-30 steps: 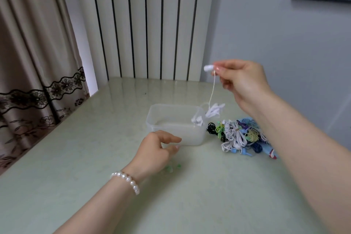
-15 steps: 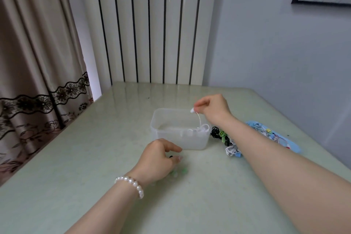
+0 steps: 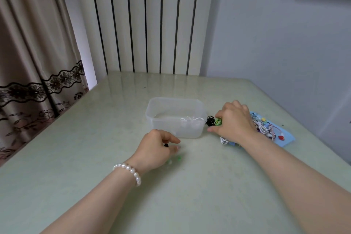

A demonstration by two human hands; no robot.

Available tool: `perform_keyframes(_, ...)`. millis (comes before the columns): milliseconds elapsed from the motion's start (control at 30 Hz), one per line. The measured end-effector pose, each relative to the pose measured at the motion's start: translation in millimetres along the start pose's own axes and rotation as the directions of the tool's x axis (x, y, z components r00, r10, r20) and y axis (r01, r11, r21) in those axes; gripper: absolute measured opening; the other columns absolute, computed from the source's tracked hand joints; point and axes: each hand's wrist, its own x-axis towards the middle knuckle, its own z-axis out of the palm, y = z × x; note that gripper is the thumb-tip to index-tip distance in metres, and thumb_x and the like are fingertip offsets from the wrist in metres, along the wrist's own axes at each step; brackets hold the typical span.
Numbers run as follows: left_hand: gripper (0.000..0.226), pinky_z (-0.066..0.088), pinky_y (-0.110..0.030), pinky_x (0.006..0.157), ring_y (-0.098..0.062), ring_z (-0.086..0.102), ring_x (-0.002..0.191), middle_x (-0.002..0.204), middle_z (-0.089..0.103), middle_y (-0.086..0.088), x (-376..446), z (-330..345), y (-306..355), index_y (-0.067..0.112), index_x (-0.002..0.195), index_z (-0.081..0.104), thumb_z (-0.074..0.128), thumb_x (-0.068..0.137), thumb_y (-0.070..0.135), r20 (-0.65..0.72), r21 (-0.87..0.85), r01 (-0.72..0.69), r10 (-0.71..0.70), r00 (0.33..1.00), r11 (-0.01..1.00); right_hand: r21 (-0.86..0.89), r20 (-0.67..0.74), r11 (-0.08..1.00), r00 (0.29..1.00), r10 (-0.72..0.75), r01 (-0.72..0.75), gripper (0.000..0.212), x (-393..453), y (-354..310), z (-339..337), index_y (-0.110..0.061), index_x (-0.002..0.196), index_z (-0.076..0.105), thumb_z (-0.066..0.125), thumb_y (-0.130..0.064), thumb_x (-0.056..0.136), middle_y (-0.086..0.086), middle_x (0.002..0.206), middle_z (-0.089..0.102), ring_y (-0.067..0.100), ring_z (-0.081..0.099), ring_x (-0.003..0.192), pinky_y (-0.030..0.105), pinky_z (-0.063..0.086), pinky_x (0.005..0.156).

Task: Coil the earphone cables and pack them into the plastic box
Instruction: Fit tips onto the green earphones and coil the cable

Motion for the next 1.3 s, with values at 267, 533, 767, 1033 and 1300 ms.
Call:
perform_keyframes(267,0.006,0.036,-0.013,0.040,-0.002,0.051,0.045,0.085,0.063,-0.003,-1,-1,1,0.023,0.084,0.067,0.069,0.080,0.019,-0.020,-0.010,-0.005,0.005,1.000,1.000,0.167,-0.175,0.980,0.976,0.133,-0.103,0.018,8,8,-9,-0.018,0.098,0.070,0.059,-0.018,0.084,0.006,0.103,0.067,0.028,0.049,0.104,0.034,0.033,0.089)
perform_keyframes(533,0.008,0.039,-0.019,0.042,-0.015,0.054,0.051,0.101,0.060,-0.003,0,0,1,0.028,0.081,0.067,0.070,0.079,0.021,-0.077,-0.052,-0.017,0.013,0.997,0.998,0.903,-0.131,0.411,0.831,0.540,-0.124,0.005,9,15,-62,-0.015,0.078,0.069,0.069,-0.010,0.077,0.010,0.080,0.069,0.018,0.068,0.067,0.031,0.056,0.072)
perform_keyframes(767,0.012,0.045,-0.019,0.041,-0.015,0.057,0.060,0.100,0.065,-0.010,-11,1,19,0.023,0.088,0.068,0.062,0.086,0.013,-0.085,-0.369,-0.053,0.023,0.996,0.928,0.976,0.137,-0.204,0.934,0.331,-0.071,0.010,-25,-1,-81,-0.001,0.078,0.063,0.056,0.006,0.081,0.010,0.064,0.069,0.024,0.069,0.060,0.023,0.056,0.057)
perform_keyframes(1033,0.025,0.046,-0.029,0.092,-0.013,0.060,0.106,0.113,0.066,0.004,-22,12,33,0.024,0.106,0.063,0.050,0.090,0.011,0.072,-0.664,-0.024,0.095,0.993,0.747,0.795,0.346,-0.533,0.938,0.004,-0.291,0.011,-53,-28,-66,0.000,0.079,0.059,0.053,-0.002,0.070,0.014,0.070,0.069,0.027,0.070,0.065,0.021,0.055,0.055)
perform_keyframes(1300,0.040,0.052,-0.029,0.086,-0.018,0.060,0.108,0.121,0.060,-0.003,-23,16,32,0.025,0.114,0.059,0.065,0.075,0.025,0.270,-0.702,0.152,0.063,0.961,0.696,0.678,0.360,-0.640,0.923,-0.137,-0.360,0.014,-63,-33,-58,-0.004,0.066,0.063,0.059,0.002,0.055,0.018,0.075,0.069,0.030,0.070,0.072,0.025,0.056,0.058)
